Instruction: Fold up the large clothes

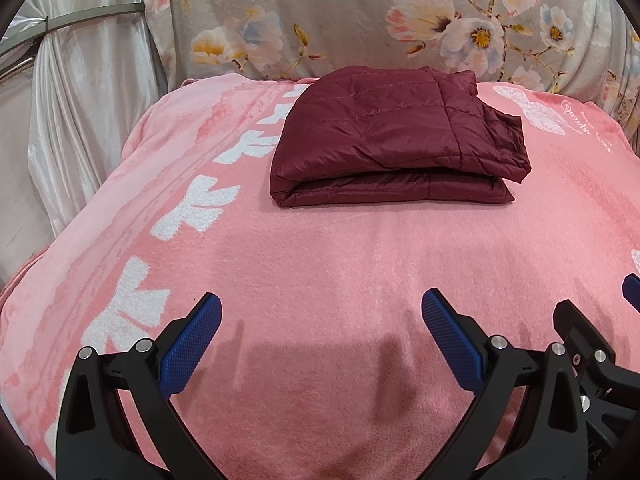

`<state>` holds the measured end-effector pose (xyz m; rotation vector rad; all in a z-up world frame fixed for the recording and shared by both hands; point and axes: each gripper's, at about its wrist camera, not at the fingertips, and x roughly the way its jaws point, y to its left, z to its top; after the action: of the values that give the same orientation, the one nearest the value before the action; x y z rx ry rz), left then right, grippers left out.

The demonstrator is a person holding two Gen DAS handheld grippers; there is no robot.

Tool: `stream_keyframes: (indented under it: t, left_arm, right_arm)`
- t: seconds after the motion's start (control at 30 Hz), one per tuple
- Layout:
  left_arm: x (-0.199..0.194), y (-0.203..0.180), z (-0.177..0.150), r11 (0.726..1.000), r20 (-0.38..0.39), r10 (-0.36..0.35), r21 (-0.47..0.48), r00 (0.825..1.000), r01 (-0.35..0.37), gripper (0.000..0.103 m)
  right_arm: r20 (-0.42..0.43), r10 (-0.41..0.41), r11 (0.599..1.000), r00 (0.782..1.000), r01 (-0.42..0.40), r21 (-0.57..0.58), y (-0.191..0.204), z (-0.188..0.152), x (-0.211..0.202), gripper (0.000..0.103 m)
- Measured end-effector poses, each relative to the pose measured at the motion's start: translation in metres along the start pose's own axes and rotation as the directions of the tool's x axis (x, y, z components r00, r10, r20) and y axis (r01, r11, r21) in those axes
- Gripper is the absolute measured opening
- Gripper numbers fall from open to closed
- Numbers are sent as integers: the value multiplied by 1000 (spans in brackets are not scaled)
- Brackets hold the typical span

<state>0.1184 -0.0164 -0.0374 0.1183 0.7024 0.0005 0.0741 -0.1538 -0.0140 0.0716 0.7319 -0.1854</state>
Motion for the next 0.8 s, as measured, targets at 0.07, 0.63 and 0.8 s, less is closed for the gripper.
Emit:
stream_keyframes:
  t: [0.07,0.63,0.8]
  left_arm:
    - [1,0,0,1000,0,0,1,1000,0,98]
    - [3,1,0,1000,7,5,0,1000,-5,98]
    - [3,1,0,1000,8,12,1,1000,-12,98]
  right_arm:
    - [0,0,1000,1000,0,-1,-1,0,0,86]
    - [2,-3,1000,1000,3,-3,-2,0,0,86]
    - [1,-5,1000,1000,5,-6,-5,1,1,86]
